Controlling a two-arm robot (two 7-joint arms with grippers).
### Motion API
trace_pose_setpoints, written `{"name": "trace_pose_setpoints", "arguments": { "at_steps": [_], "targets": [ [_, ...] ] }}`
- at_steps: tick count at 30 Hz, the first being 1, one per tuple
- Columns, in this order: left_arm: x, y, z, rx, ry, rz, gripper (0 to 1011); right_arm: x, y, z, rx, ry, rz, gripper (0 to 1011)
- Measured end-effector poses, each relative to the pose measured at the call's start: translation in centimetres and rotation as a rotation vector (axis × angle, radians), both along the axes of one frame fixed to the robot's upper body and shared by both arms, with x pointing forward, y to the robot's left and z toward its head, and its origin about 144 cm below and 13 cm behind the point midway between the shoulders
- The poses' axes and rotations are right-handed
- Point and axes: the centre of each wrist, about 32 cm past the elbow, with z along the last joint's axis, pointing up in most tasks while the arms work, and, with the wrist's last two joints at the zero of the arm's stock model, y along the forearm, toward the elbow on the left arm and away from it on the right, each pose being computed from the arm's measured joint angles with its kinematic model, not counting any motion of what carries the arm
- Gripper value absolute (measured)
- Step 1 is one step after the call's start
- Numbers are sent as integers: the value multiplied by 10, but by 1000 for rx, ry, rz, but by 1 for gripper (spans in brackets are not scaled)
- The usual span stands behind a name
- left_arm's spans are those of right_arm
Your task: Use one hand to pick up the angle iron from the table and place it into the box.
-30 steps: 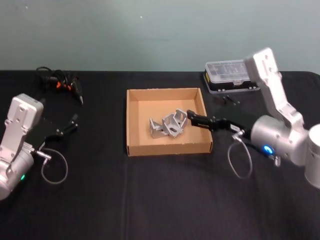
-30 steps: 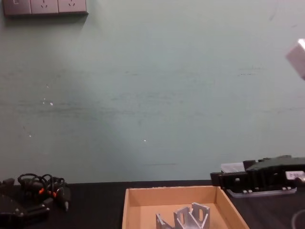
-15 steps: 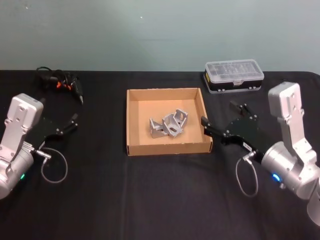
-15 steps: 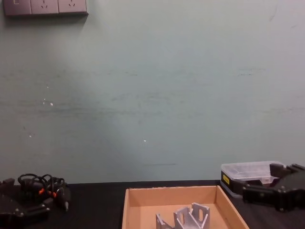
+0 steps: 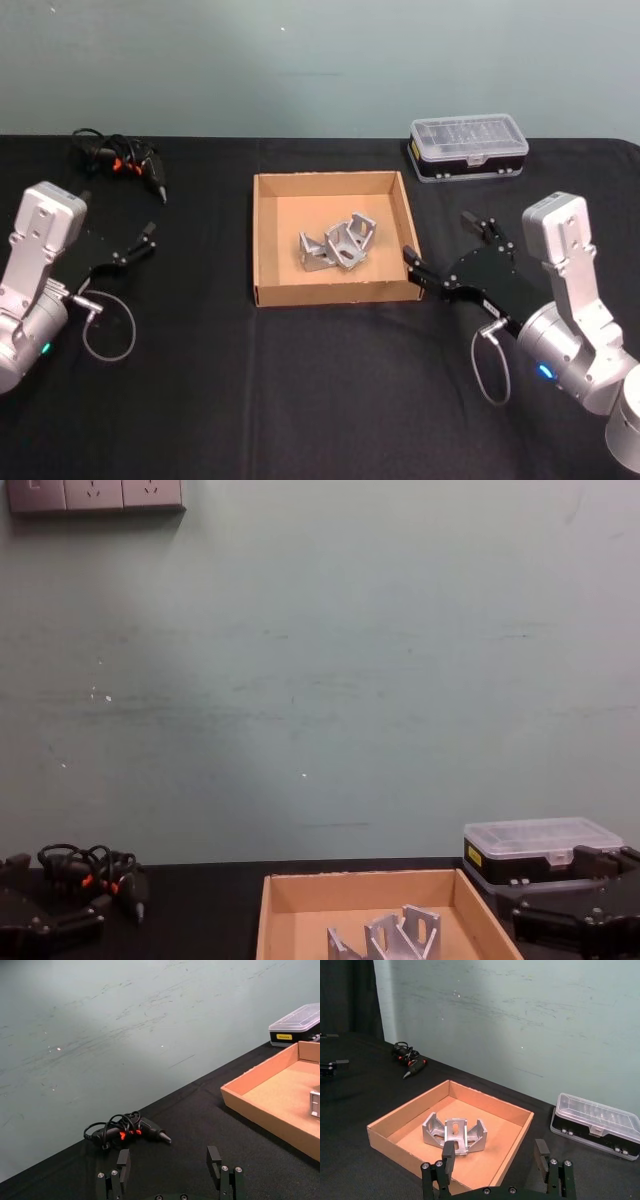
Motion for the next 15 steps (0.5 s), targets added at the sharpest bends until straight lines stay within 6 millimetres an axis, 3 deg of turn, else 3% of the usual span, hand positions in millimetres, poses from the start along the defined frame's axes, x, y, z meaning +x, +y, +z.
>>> {"name": "trace_pose_setpoints", "arguments": {
  "at_steps": [15],
  "targets": [
    [0, 0, 0, 0, 0, 0, 1000, 0, -1, 1, 6, -1, 0, 1004]
  ]
}}
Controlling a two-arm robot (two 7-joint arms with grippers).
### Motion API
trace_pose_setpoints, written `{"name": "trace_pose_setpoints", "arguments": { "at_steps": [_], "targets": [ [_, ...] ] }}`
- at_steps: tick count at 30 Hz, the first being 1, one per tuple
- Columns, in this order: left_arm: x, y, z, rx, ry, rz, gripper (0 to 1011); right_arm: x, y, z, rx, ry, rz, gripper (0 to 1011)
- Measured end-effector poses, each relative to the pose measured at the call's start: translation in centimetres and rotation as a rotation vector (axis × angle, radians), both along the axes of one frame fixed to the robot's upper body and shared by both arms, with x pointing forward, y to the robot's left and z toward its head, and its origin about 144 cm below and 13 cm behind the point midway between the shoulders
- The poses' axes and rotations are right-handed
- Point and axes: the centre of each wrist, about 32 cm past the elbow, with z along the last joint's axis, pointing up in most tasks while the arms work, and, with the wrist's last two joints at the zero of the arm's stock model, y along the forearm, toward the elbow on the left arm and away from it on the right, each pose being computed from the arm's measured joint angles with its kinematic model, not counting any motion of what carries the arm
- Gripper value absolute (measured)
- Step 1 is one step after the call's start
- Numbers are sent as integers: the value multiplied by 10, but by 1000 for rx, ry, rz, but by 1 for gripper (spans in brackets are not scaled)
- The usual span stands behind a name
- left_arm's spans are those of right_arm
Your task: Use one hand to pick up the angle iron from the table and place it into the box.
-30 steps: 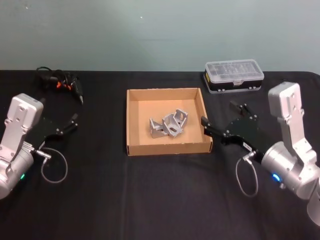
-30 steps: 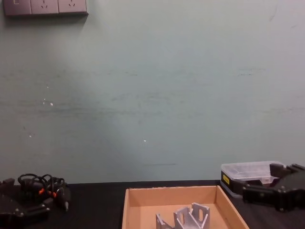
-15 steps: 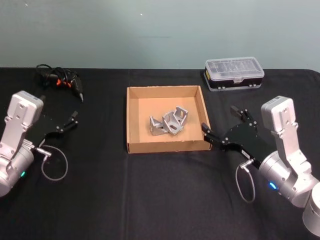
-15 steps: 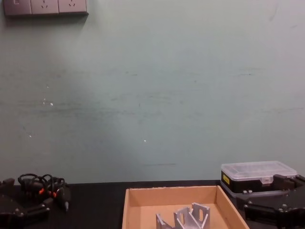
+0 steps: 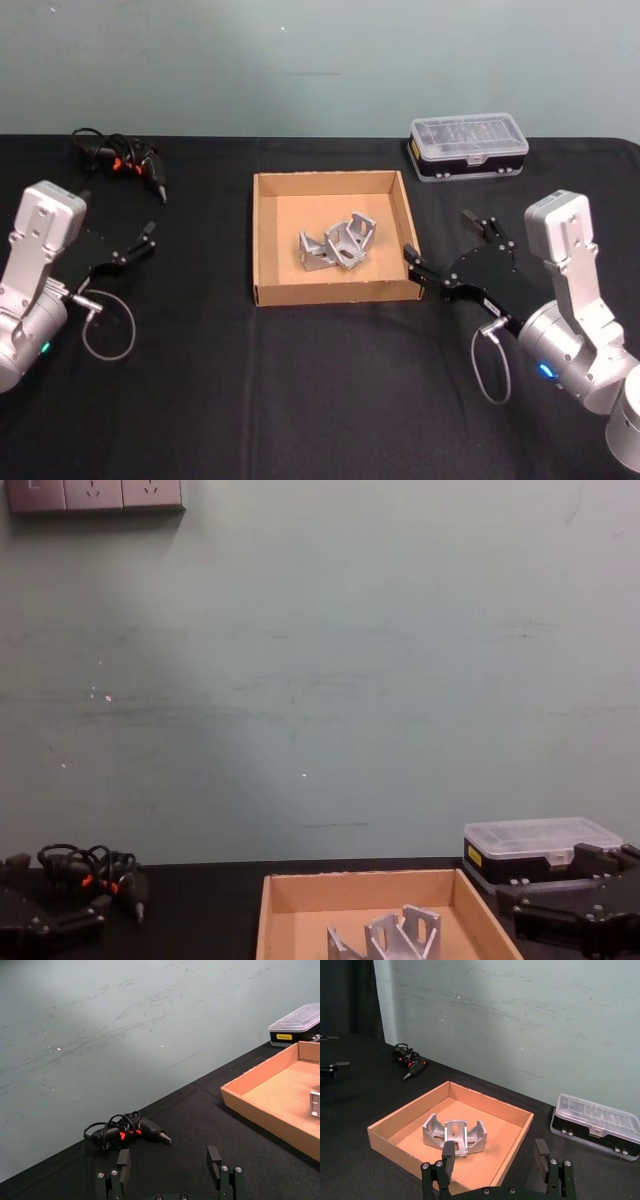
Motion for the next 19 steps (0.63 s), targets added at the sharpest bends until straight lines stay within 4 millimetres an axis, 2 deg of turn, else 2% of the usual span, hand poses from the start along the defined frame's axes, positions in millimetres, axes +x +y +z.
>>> {"name": "trace_pose_setpoints", "arguments": {
  "at_steps": [19],
  "targets": [
    [0, 0, 0, 0, 0, 0, 1000, 0, 0, 1, 2, 0, 1, 1004]
  ]
}}
